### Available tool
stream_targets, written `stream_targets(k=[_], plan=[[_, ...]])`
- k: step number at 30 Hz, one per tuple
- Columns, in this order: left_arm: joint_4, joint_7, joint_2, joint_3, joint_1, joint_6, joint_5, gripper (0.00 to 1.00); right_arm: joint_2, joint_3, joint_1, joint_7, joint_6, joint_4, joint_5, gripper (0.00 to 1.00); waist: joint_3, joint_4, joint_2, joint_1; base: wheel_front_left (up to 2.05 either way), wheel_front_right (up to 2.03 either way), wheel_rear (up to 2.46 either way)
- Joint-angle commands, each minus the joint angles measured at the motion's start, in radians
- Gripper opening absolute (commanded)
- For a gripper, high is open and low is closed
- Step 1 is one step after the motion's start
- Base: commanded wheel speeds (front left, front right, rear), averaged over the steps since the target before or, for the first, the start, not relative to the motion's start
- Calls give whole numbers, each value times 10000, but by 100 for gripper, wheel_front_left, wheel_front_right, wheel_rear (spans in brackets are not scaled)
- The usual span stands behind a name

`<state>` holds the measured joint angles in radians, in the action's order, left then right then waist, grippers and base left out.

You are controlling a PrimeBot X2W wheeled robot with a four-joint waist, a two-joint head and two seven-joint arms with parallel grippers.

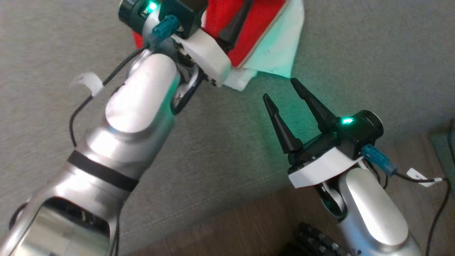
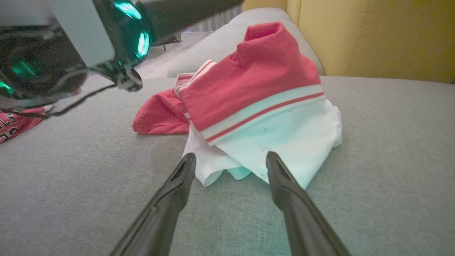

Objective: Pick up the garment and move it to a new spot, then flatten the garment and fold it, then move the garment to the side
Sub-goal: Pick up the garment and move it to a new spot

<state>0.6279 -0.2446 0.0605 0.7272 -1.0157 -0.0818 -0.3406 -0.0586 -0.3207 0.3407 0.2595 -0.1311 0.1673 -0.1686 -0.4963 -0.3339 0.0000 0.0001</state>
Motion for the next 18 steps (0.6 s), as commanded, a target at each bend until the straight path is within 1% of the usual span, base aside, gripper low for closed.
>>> stream_targets(k=[1, 3, 5, 8, 11, 12, 13, 14, 18], plan=[[-675, -124, 15, -344, 59, 139, -92, 100, 84, -50, -141, 23, 4, -214, 149, 100, 917, 927, 0, -1, 0, 0, 0], [-1242, -155, 68, -519, 542, 340, -144, 100, 84, 40, -271, 23, 4, -97, 315, 100, 1329, 1334, 0, -1, 0, 0, 0], [-1724, -164, 340, -657, 1174, 581, -105, 100, 84, 114, -429, 23, 4, 20, 447, 100, 1756, 1699, 0, -1, 0, 0, 0], [-2673, -168, 850, -1051, 2392, 1165, 0, 100, 84, 210, -707, 23, 4, 173, 612, 100, 2404, 2193, 0, -1, 0, 0, 0], [-3764, -169, 1221, -1832, 3970, 1839, -152, 100, 84, 357, -996, 23, 4, 264, 732, 100, 2985, 2609, 0, -1, 0, 0, 0], [-4191, -169, 1309, -2106, 4495, 1988, -175, 100, 84, 422, -1102, 23, 4, 285, 747, 100, 3146, 2726, 0, -1, 0, 0, 0], [-4572, -170, 1369, -2367, 5023, 2105, -182, 100, 84, 531, -1221, 23, 4, 300, 752, 100, 3331, 2875, 0, -1, 0, 0, 0], [-4572, -170, 1369, -2367, 5023, 2105, -182, 100, 84, 531, -1221, 23, 4, 300, 752, 100, 3331, 2875, 0, -1, 0, 0, 0], [-5975, -170, 1503, -3446, 7131, 2613, 177, 100, 84, 937, -1763, 23, 4, 263, 739, 100, 3954, 3246, 0, -1, 0, 0, 0]])
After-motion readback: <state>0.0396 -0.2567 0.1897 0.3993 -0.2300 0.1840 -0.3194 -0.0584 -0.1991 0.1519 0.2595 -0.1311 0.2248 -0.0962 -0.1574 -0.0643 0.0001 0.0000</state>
